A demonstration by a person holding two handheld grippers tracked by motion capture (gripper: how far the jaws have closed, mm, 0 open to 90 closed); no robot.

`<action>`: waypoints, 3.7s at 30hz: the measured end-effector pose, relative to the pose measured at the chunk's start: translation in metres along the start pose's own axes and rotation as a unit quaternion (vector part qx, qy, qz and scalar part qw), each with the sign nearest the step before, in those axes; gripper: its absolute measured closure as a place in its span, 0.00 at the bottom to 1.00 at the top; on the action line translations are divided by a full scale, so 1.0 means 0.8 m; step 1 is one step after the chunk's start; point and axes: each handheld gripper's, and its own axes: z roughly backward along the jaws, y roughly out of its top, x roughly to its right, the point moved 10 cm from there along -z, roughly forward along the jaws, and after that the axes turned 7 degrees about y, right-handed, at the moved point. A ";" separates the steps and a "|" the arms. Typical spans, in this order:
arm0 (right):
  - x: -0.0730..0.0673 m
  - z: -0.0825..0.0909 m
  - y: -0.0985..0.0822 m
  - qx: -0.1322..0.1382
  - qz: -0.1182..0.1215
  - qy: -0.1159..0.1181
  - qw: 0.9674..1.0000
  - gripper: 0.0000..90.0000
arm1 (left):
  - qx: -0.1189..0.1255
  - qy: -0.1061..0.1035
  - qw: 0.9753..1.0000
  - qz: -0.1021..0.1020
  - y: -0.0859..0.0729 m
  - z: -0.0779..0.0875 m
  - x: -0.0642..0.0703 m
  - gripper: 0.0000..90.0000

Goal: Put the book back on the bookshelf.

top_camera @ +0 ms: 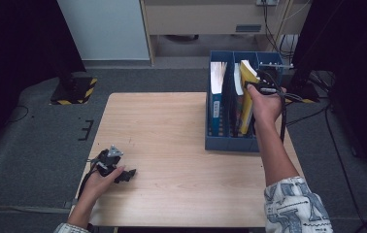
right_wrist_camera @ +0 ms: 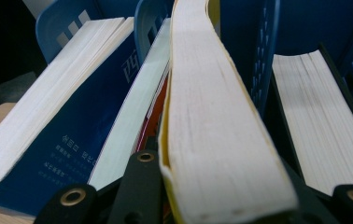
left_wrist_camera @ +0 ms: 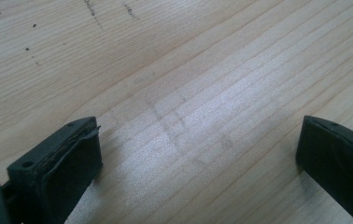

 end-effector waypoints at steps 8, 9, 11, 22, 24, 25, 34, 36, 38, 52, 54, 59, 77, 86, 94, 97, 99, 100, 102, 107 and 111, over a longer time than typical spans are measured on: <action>0.004 -0.006 -0.008 -0.002 -0.004 -0.002 1.000 0.82 | 0.000 0.000 1.000 0.000 0.000 0.000 0.000 0.00; 0.004 -0.006 -0.009 -0.002 -0.006 -0.002 1.000 0.82 | 0.000 0.000 1.000 0.000 0.000 0.000 0.000 0.00; 0.005 -0.008 -0.012 -0.005 -0.004 -0.002 1.000 0.82 | 0.000 0.000 1.000 0.000 0.000 0.000 0.000 0.00; 0.008 -0.012 -0.023 -0.013 -0.005 -0.002 1.000 0.82 | 0.000 -0.001 1.000 -0.001 0.000 0.000 0.000 0.00; 0.011 -0.014 -0.026 -0.013 -0.009 -0.003 1.000 0.82 | 0.000 -0.001 1.000 -0.001 0.000 0.000 0.000 0.00; 0.011 -0.015 -0.027 -0.014 -0.011 -0.003 1.000 0.82 | 0.000 -0.001 1.000 -0.001 0.000 0.000 0.000 0.00; 0.014 -0.022 -0.034 -0.022 -0.010 -0.006 1.000 0.82 | -0.001 -0.001 1.000 -0.001 0.000 0.000 0.000 0.00; 0.014 -0.022 -0.035 -0.023 -0.009 -0.006 1.000 0.82 | -0.001 -0.001 1.000 -0.001 0.000 0.000 0.000 0.00; 0.015 -0.023 -0.036 -0.026 -0.010 -0.007 1.000 0.82 | 0.000 -0.001 1.000 -0.001 0.000 0.000 0.000 0.00; 0.020 -0.031 -0.049 -0.040 -0.014 -0.010 0.999 0.82 | 0.000 -0.001 1.000 -0.002 0.000 0.000 0.000 0.00; 0.020 -0.030 -0.049 -0.041 -0.013 -0.009 0.999 0.82 | 0.000 -0.001 1.000 -0.001 0.000 0.000 0.000 0.00; 0.020 -0.027 -0.052 -0.051 -0.008 -0.006 0.999 0.81 | 0.000 -0.001 1.000 -0.002 0.000 0.000 0.000 0.00; 0.016 -0.006 -0.055 -0.073 0.000 0.009 0.997 0.77 | -0.001 -0.001 1.000 0.000 0.000 0.000 0.001 0.00; 0.014 0.000 -0.056 -0.080 0.001 0.015 0.997 0.76 | -0.001 -0.001 1.000 0.000 0.000 0.000 0.001 0.00; 0.015 0.003 -0.057 -0.085 0.010 0.006 0.996 0.80 | -0.001 -0.001 1.000 0.001 0.000 0.000 0.001 0.00; 0.017 0.004 -0.056 -0.083 0.014 -0.002 0.996 0.82 | -0.001 -0.001 1.000 0.000 0.000 0.000 0.001 0.00; 0.019 0.004 -0.054 -0.076 0.014 -0.007 0.997 0.83 | -0.001 -0.001 1.000 0.000 0.000 0.000 0.001 0.00; 0.020 0.004 -0.053 -0.072 0.012 -0.009 0.997 0.83 | -0.001 -0.001 1.000 0.000 0.000 0.000 0.001 0.00; 0.025 0.003 -0.050 -0.062 0.010 -0.014 0.998 0.83 | -0.001 -0.001 1.000 0.000 0.000 0.000 0.001 0.00; 0.030 -0.001 -0.043 -0.055 0.004 -0.021 0.998 0.83 | -0.001 -0.001 1.000 0.000 0.000 0.000 0.001 0.00; 0.028 -0.007 -0.038 -0.049 0.006 -0.026 0.998 0.83 | 0.000 -0.001 1.000 0.000 0.000 0.000 0.001 0.00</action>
